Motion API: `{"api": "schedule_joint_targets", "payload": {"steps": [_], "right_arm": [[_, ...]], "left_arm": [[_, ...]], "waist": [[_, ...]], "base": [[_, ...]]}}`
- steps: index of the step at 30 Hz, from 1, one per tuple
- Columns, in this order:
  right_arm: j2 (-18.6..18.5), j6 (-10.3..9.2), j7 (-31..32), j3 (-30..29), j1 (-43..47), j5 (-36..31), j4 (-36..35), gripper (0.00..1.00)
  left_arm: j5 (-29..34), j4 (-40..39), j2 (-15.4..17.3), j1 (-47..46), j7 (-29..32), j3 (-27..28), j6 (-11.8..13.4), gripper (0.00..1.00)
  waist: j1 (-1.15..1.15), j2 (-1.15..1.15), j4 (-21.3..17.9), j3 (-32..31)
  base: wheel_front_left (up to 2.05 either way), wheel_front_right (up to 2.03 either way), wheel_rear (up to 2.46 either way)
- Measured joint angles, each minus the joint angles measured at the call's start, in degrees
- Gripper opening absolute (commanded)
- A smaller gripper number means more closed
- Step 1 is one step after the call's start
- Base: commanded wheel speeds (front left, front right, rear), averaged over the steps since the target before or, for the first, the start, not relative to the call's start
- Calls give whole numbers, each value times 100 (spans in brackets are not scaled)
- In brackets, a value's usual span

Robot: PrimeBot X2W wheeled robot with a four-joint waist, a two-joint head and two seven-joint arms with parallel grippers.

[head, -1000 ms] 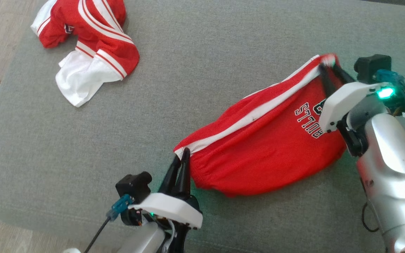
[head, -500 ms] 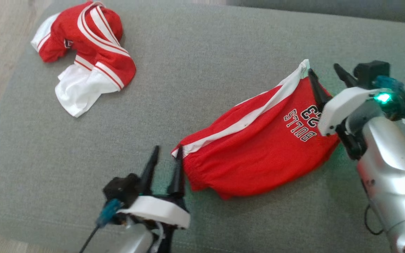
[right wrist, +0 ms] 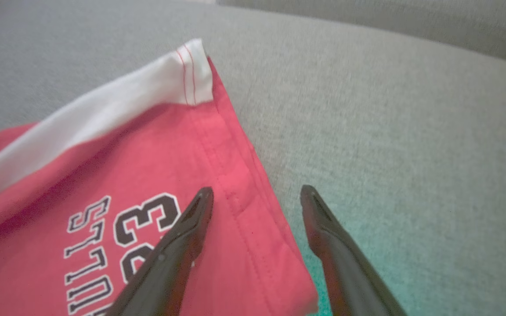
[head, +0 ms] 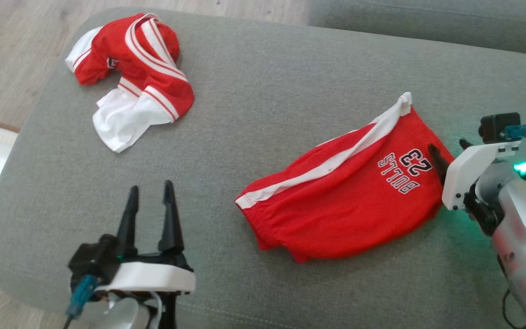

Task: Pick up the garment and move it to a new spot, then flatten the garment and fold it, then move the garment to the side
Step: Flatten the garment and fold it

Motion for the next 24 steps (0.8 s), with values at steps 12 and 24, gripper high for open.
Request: {"api": "schedule_joint_targets", "payload": {"steps": [12, 24], "right_arm": [[-78, 0, 824, 353, 8, 698, -58, 40], [-42, 0, 176, 99, 108, 865, -147, 0]], "left_arm": [[97, -325, 27, 236, -1, 559, 77, 100], [445, -481, 22, 261, -1, 756, 73, 100]], "waist": [[0, 0, 182, 102], [1, 0, -251, 38]], "base": [[0, 0, 0], [0, 0, 0]]}}
